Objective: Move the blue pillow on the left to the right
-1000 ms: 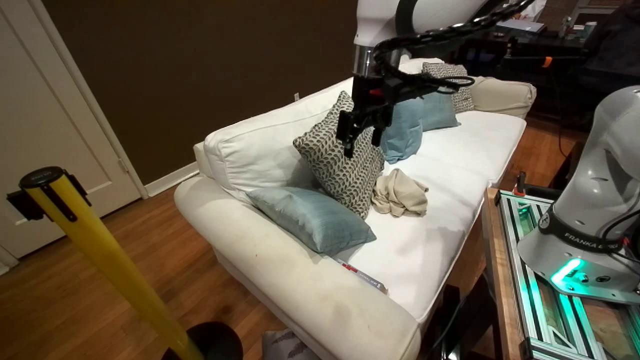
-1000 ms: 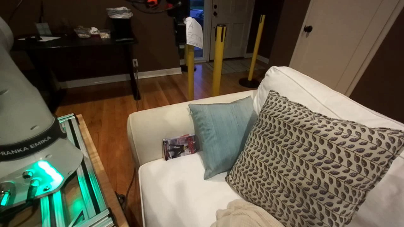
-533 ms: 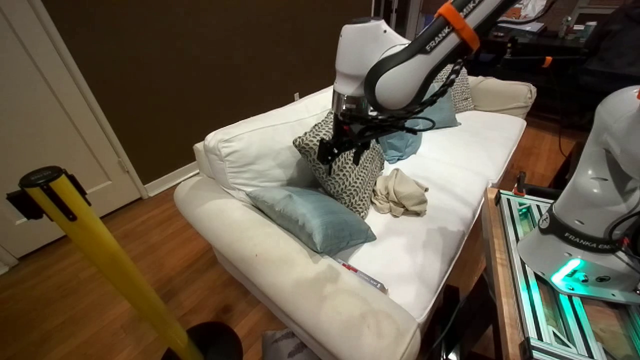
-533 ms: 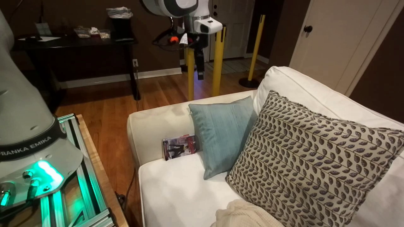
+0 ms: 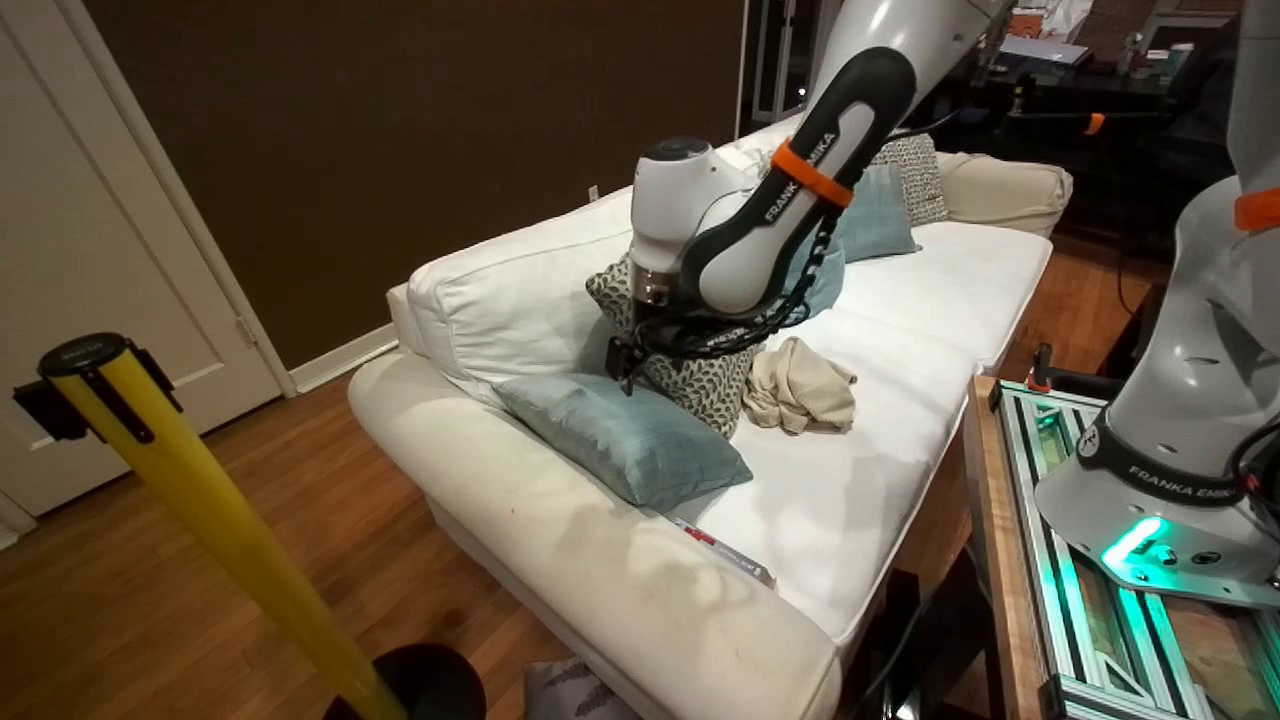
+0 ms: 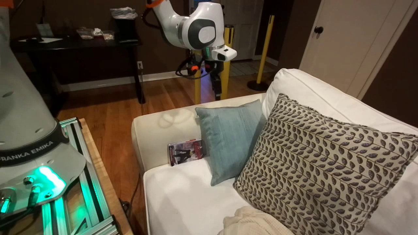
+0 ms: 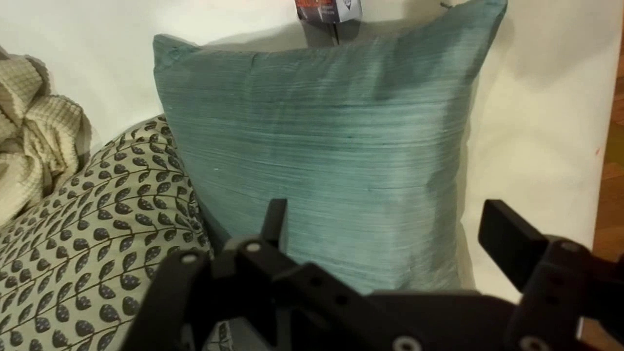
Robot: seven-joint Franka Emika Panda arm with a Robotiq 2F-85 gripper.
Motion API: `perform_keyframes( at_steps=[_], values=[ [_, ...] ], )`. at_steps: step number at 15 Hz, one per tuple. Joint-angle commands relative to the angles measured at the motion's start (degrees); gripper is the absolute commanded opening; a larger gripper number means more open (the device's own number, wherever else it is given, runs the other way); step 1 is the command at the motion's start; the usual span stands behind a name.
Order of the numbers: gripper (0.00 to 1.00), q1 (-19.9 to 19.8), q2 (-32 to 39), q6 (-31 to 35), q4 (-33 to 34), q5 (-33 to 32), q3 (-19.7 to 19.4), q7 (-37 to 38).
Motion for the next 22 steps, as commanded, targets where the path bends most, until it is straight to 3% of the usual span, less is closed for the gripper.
perform_keyframes(
  at_steps=[1,2,3,12,22],
  values=[
    [1.00,3.73,6.32,-3.52,5.88,3.12,-1.37,0.12],
    [1.00,5.24,7.24,-5.16,7.02,2.93,-2.49,1.96],
    [1.00,4.13,4.46,-1.90,3.52,3.21,-2.21,-0.89],
    [1.00,5.58,6.75,-3.42,6.08,3.38,-3.06,0.32],
    [1.00,15.37,17.39,-4.50,14.82,-0.35,-9.84,11.60]
  ],
)
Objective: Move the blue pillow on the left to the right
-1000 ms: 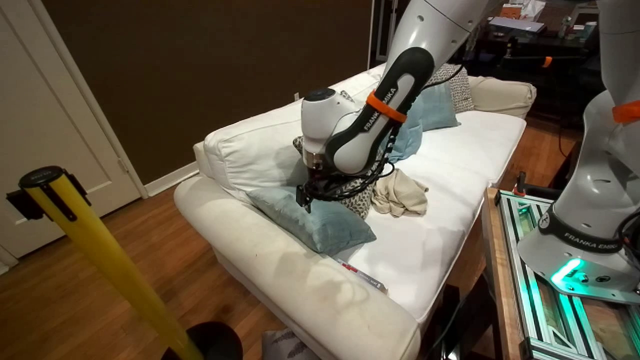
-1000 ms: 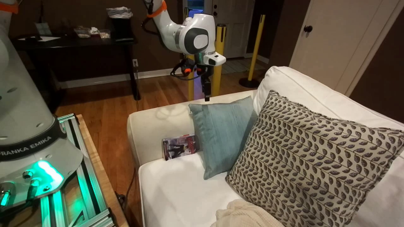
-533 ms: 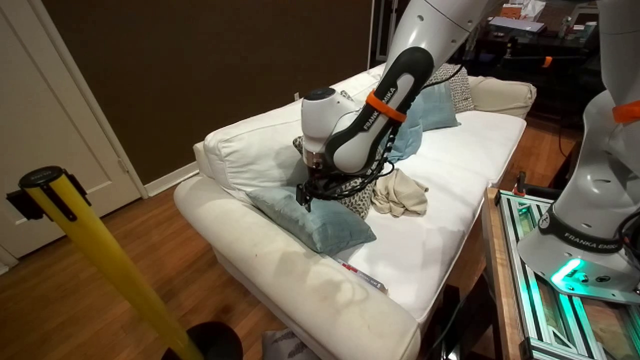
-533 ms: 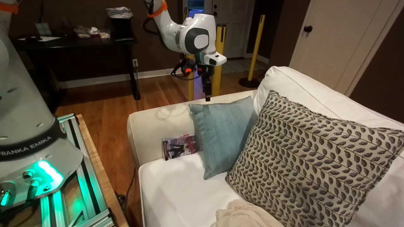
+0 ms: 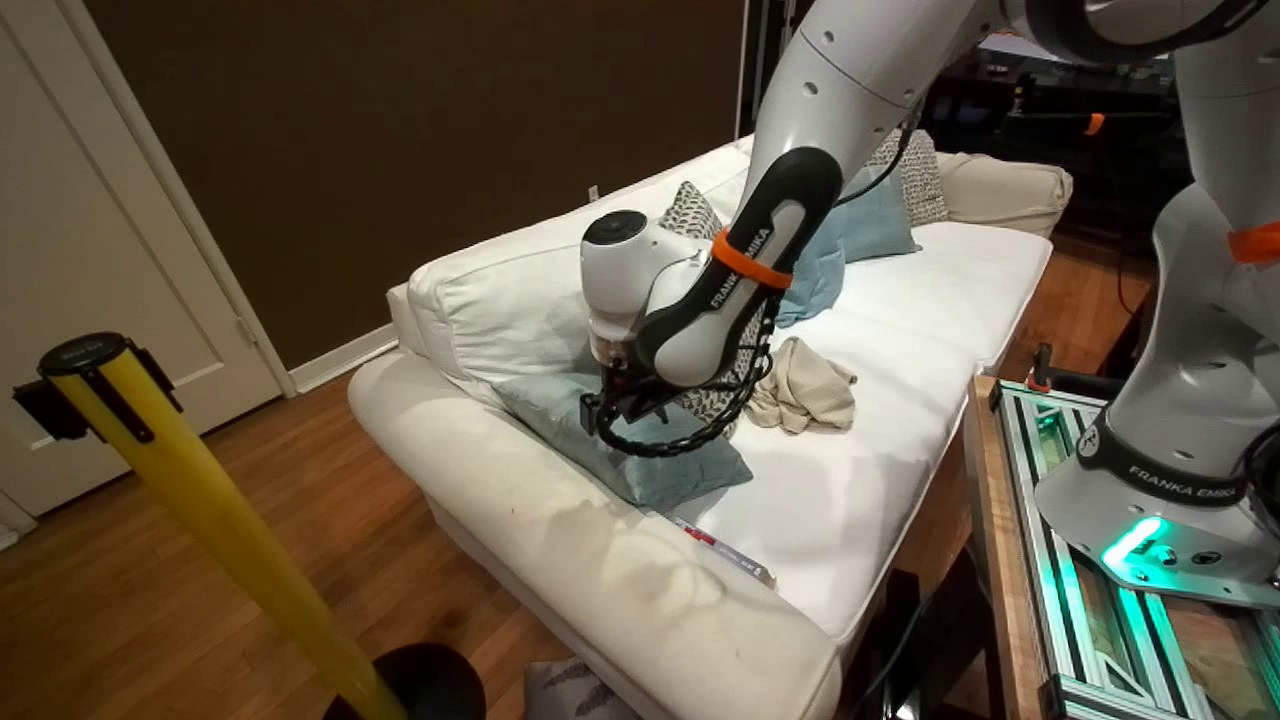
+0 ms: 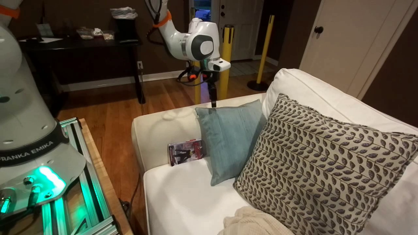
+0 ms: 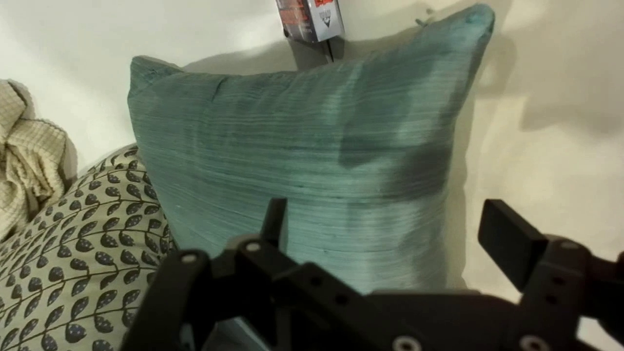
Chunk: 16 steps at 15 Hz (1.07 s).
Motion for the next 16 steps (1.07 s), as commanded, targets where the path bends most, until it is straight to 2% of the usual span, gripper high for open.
perform_keyframes(
  at_steps=[1,7,11,15,16],
  values=[
    [1.00,3.33,5.93,-1.06,5.35,-1.17,-2.58,4.97],
    [1.00,4.81,12.08,-3.21,11.46,-0.56,-3.57,7.48],
    [1.00,6.80,16.08,-10.38,15.99,-2.86,-6.41,10.92],
    [1.00,5.59,20.10,-16.80,21.54,-4.26,-5.30,10.87],
    [0.75,5.59,20.98,-18.39,22.78,-4.28,-5.23,11.44]
  ],
)
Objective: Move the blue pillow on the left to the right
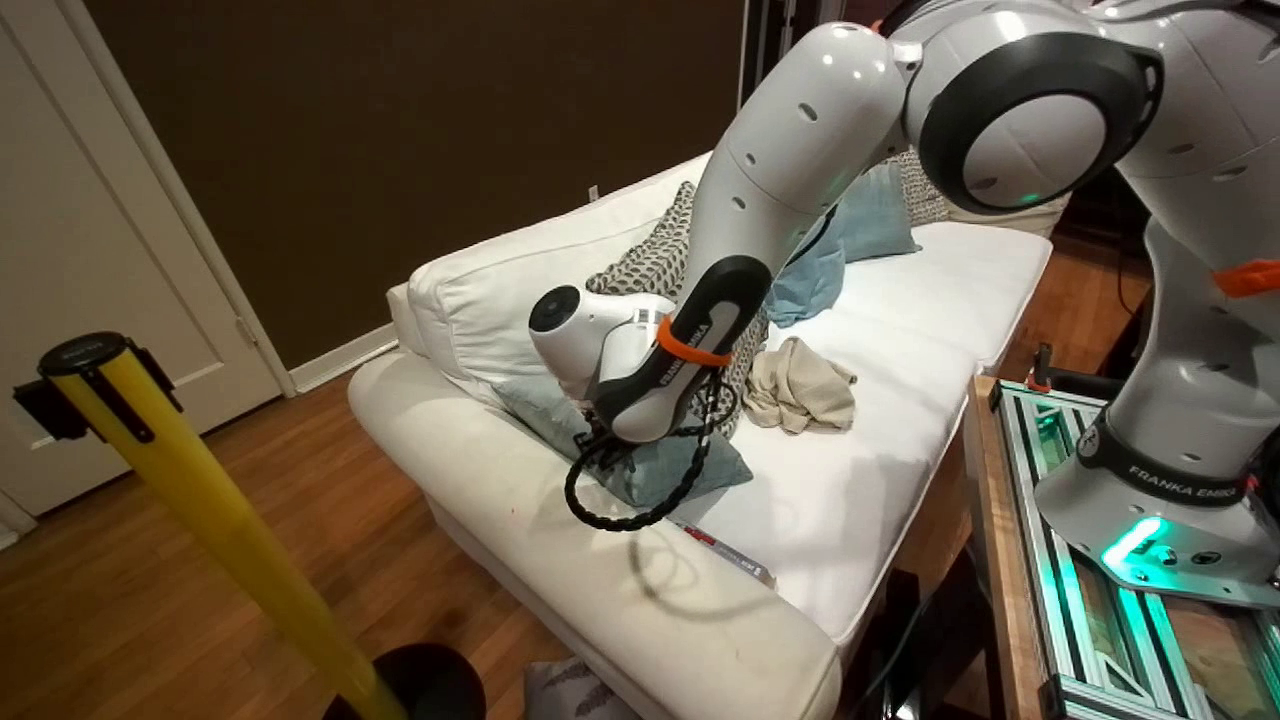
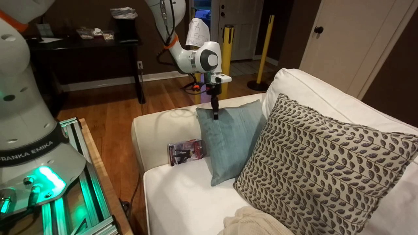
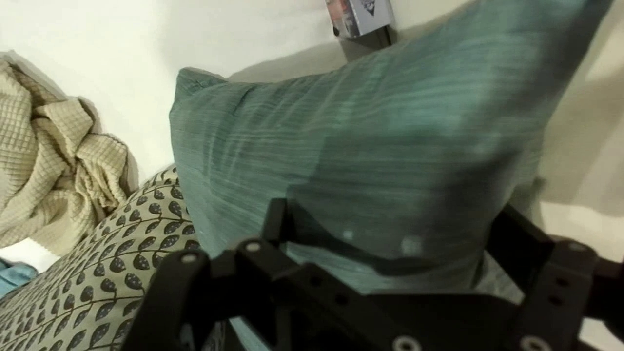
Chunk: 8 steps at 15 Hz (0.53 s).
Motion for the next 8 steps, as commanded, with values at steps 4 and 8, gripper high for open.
perform_keyframes(
  at_steps=[4,8],
  values=[
    [0.52,-0.89,5.35,-6.89,7.70,-1.64,0.99,2.18],
    [0.23,-2.31,3.16,-7.05,6.37,-0.38,2.33,1.21]
  ],
)
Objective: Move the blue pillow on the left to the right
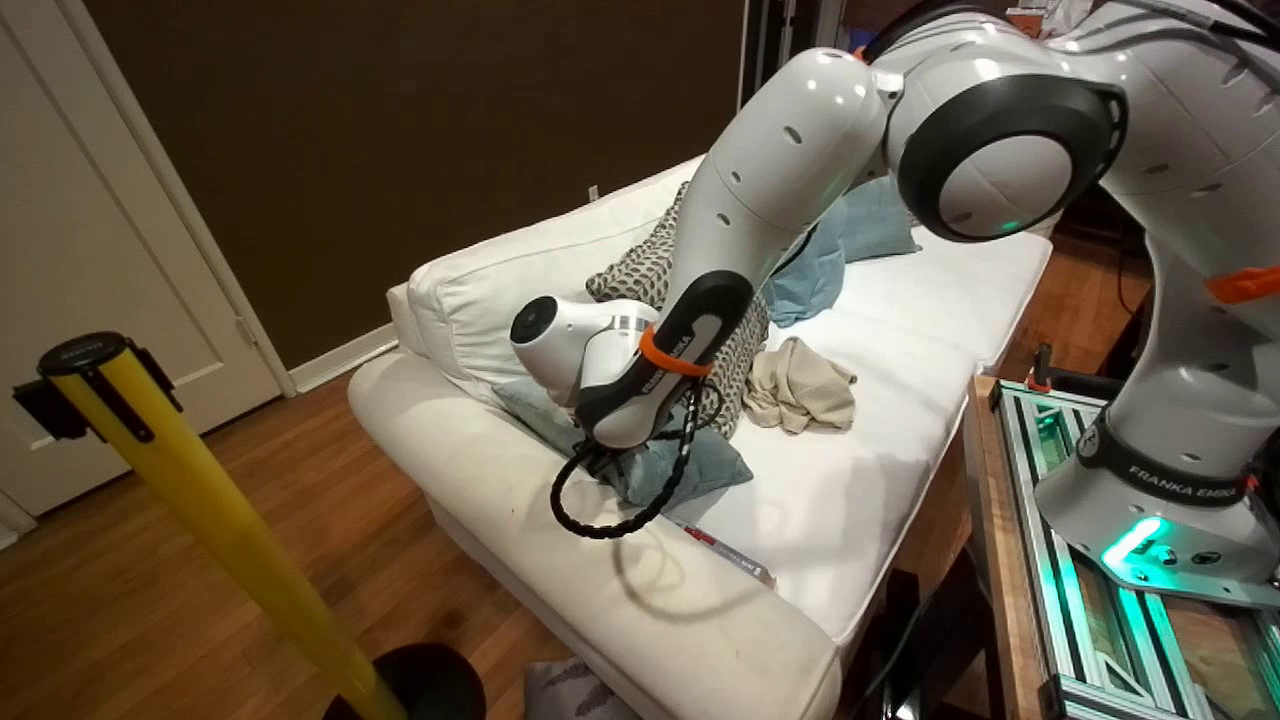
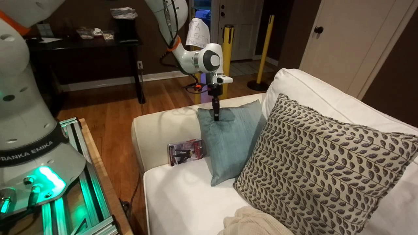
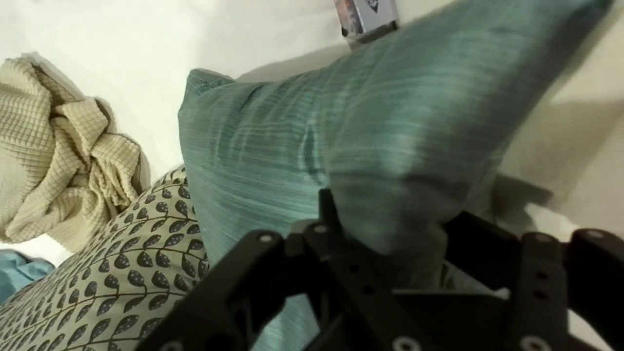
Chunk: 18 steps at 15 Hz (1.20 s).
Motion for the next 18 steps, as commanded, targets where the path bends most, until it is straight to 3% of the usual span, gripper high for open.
perform_keyframes(
  at_steps=[1,3,7,14,18],
  values=[
    [0.17,-2.11,-0.82,-1.15,-0.21,0.11,1.97,0.46],
    [0.05,-2.95,-2.57,-0.62,-2.00,0.18,2.43,-0.44],
    [0.04,-5.62,-8.28,1.14,-7.39,1.07,4.01,-3.25],
    [0.05,-11.59,-25.06,5.74,-20.64,4.68,7.02,-11.41],
    [0.05,-12.43,-35.50,3.62,-26.77,6.51,7.80,-13.01]
  ],
)
